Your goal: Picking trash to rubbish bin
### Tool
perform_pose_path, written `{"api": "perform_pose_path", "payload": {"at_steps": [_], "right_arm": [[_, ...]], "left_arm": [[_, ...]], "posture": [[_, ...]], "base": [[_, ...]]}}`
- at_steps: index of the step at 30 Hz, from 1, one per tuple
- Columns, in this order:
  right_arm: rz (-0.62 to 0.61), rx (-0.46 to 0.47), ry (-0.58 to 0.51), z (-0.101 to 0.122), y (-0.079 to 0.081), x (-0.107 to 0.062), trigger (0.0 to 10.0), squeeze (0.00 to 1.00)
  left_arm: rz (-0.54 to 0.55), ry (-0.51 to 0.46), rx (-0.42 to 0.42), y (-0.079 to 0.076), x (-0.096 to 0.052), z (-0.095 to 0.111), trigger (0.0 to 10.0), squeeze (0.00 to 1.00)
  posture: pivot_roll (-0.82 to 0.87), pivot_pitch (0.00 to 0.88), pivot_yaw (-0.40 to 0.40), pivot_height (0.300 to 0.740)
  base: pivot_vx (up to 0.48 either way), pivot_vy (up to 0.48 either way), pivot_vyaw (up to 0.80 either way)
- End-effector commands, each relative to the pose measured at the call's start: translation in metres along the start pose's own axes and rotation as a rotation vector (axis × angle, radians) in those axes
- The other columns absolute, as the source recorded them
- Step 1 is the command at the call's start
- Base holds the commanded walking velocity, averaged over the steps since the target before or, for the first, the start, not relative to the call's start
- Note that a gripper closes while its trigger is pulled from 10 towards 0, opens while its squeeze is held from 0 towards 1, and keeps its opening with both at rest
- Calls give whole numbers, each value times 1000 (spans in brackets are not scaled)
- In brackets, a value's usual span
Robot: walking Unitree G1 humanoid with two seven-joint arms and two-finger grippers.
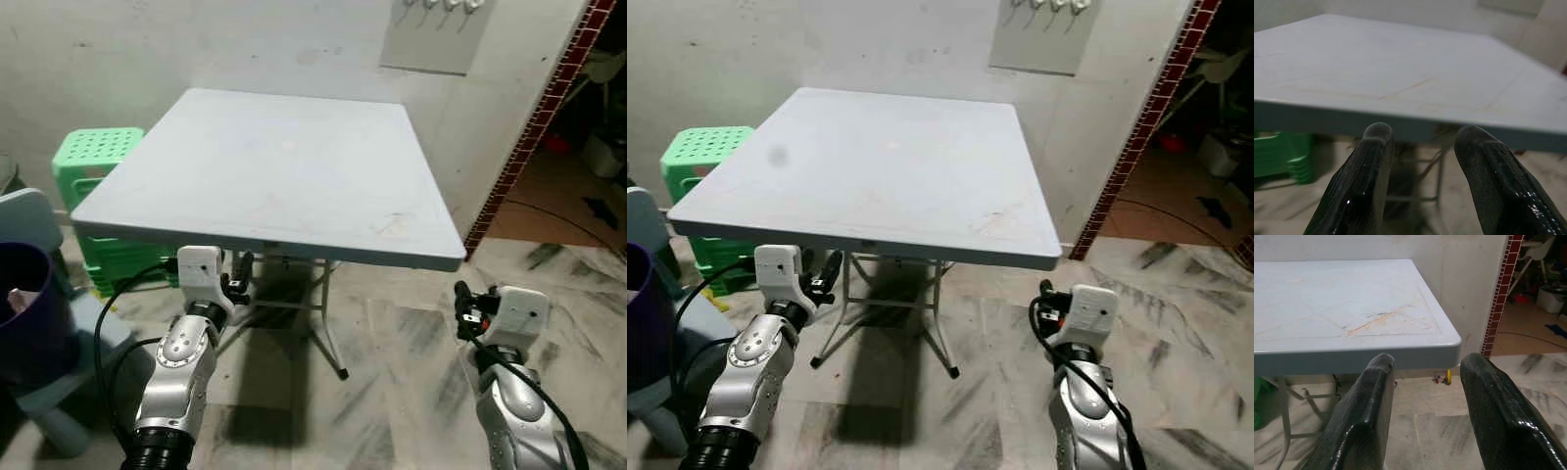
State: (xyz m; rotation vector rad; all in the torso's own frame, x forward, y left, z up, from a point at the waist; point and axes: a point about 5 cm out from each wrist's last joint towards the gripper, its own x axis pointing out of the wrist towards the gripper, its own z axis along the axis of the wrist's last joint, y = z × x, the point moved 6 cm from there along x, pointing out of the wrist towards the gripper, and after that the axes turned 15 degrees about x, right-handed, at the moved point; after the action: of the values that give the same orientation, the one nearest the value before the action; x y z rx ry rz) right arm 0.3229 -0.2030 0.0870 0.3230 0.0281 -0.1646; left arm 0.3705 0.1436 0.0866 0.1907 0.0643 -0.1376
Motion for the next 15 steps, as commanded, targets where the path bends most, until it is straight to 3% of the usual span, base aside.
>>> {"api": "perform_pose_path", "payload": {"at_steps": [1,6,8,9,12,15], "right_arm": [[-19,-14,-11,3,-8,-1,10000,0],[-31,-70,81,-31,-24,-8,10000,0],[-36,-61,107,-39,-28,-10,10000,0],[-44,-113,196,-66,-41,-17,10000,0],[-70,-153,303,-95,-56,-25,10000,0],[-95,-204,452,-132,-73,-41,10000,0]], "left_arm": [[-30,-8,27,-9,4,5,10000,0],[-67,-5,153,-17,-4,-19,10000,0],[-75,4,169,-19,-6,-26,10000,0],[-113,61,135,-25,-13,-49,10000,0],[-139,128,96,-30,-19,-72,10000,0],[-188,276,6,-38,-37,-115,10000,0]], "posture": [[-92,0,-45,740],[-93,0,-41,740],[-93,0,-41,740],[-97,0,-36,740],[-98,0,-34,740],[-96,0,-32,740]], "base": [[0,0,0],[0,0,0],[0,0,0],[0,0,0],[0,0,0],[0,0,0]]}}
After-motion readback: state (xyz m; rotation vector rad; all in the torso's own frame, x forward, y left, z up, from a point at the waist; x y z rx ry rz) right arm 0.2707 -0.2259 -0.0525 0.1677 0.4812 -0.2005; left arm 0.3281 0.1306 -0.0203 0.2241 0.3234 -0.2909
